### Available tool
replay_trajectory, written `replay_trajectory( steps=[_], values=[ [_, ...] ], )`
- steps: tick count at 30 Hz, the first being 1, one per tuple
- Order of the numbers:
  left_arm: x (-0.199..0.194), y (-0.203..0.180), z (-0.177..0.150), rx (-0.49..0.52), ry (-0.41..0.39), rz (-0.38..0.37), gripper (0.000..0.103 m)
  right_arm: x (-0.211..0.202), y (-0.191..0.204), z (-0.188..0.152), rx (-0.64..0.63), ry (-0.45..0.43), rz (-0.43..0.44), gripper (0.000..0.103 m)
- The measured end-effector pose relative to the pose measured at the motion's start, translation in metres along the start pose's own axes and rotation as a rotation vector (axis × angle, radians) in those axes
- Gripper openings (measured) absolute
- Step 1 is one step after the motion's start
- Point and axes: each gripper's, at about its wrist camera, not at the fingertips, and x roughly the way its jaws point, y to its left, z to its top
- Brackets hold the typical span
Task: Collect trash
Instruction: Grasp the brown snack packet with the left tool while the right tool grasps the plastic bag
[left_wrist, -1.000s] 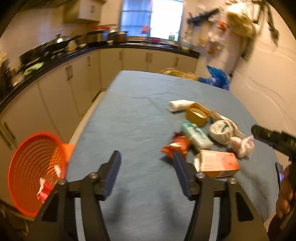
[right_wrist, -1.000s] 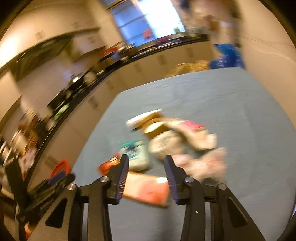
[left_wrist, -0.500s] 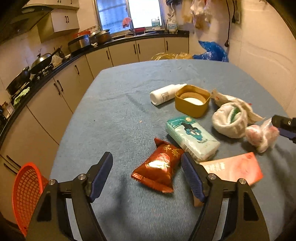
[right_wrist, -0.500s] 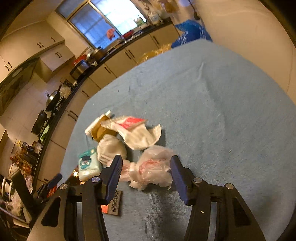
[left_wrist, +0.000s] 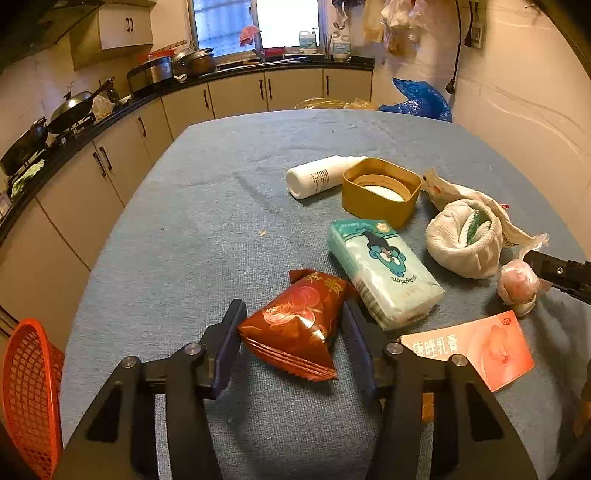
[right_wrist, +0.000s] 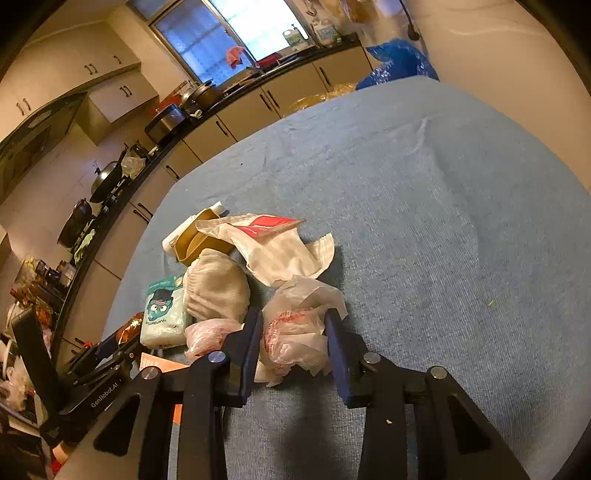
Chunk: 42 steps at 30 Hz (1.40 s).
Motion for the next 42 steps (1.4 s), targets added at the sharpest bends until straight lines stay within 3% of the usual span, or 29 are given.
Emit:
replay_trajectory(
  steps=[6, 18, 27, 42],
  values=[
    [-0.006, 0.008, -0.005, -0.035, -0.015, 0.004, 0.044, -0.010, 0.005, -0.002, -0.001, -0.024, 0.001, 0.035],
    [-0.066, 0.026, -0.024, -0.099, -0.118, 0.026, 0.044, -0.053, 0.045, -0.009, -0.089, -0.102, 0.030, 0.035],
    [-0.104, 0.042, -0.043, -0.130, -0.166, 0.045, 0.044, -0.061, 0.086, -0.023, -0.187, -0.089, 0.060, 0.035],
    [-0.117, 0.058, -0.058, -0.159, -0.177, 0.059, 0.044, -0.051, 0.126, -0.041, -0.289, -0.047, 0.086, 0.035]
  ],
)
